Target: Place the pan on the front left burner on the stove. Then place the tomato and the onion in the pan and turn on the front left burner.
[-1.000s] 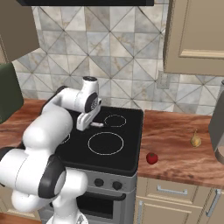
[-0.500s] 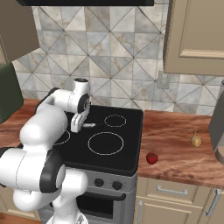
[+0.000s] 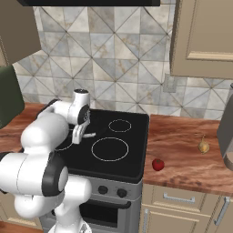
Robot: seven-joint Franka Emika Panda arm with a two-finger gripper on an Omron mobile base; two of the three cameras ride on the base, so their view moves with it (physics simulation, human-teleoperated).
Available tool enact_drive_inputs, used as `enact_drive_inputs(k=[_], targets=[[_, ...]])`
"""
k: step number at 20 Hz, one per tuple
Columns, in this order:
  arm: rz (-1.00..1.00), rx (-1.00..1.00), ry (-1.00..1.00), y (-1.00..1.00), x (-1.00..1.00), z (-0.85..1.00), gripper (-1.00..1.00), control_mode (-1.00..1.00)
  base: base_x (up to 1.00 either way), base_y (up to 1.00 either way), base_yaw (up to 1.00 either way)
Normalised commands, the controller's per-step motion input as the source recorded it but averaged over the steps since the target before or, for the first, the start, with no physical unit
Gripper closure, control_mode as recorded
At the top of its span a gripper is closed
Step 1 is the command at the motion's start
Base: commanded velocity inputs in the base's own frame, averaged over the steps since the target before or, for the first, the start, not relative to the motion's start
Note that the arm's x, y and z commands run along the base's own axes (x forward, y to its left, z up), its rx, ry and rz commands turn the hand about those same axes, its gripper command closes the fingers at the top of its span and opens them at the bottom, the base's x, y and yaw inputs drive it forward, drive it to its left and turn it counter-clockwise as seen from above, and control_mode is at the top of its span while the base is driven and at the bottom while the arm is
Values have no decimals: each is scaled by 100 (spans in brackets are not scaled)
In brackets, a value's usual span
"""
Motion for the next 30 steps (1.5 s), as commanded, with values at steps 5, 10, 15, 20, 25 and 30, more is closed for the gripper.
enact_drive_inputs(k=[5,10,15,20,25,30], targets=[[3,2,-2,12,0,-14,100,-100,0,0,0],[1,3,-4,4,1,-7,100,-100,0,0,0],[0,4,-4,0,5,-2,100,-100,0,0,0],[0,2,-2,2,9,-3,100,-100,0,0,0],[0,0,0,1,19,-4,100,-100,0,0,0],[0,1,0,6,39,0,100,-100,0,0,0]])
